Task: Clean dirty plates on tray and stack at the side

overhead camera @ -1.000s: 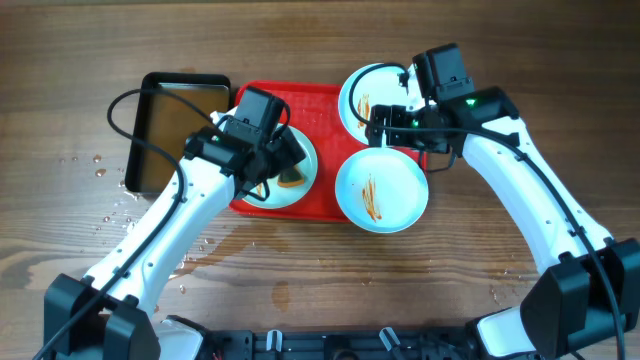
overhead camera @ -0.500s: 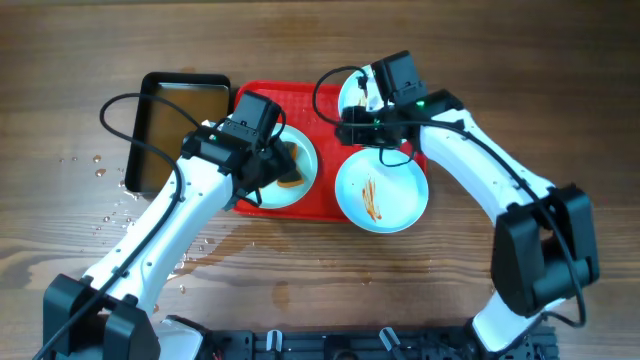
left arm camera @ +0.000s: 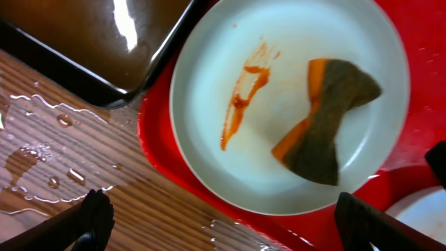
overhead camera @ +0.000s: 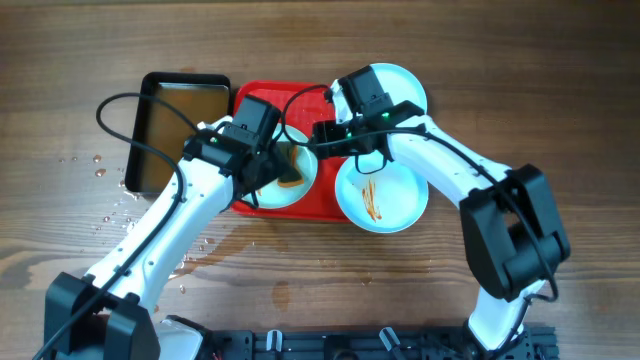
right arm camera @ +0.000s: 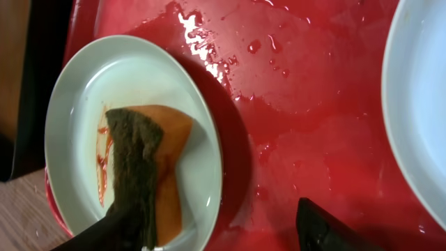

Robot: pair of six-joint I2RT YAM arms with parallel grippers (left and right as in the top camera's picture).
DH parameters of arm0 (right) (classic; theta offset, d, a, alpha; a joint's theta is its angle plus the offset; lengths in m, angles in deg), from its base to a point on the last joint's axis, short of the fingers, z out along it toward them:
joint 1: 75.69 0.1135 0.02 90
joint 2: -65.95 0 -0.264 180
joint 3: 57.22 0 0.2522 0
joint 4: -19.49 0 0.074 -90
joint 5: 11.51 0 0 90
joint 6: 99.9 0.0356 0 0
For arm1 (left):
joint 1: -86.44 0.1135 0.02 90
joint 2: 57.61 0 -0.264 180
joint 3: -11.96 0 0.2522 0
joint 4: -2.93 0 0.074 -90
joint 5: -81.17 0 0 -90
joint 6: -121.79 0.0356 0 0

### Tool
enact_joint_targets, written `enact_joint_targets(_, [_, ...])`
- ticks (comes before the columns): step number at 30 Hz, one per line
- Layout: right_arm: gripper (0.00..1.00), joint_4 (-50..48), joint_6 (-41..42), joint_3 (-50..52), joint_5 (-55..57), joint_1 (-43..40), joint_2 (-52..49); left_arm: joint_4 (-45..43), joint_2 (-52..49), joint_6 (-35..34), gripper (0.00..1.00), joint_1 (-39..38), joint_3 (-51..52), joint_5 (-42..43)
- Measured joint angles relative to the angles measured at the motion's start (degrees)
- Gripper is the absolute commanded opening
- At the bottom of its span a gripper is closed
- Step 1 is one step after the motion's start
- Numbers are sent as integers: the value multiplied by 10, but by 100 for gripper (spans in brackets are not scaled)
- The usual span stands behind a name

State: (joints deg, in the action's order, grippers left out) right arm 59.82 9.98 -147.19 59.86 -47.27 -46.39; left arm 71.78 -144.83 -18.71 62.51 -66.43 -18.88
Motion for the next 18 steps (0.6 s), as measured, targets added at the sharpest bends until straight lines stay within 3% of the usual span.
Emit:
enact_joint_targets(2, [75, -1, 4, 0, 0, 0, -2, 0, 0, 0, 100, 0, 9, -1])
enact_joint_targets(9, [54, -10, -10, 0, 0, 10, -14, -14, 0, 0, 100, 0, 21, -6])
enact_joint_targets(18, [51, -19, -21, 0, 7, 20, -46, -15, 0, 0, 100, 0, 21, -6])
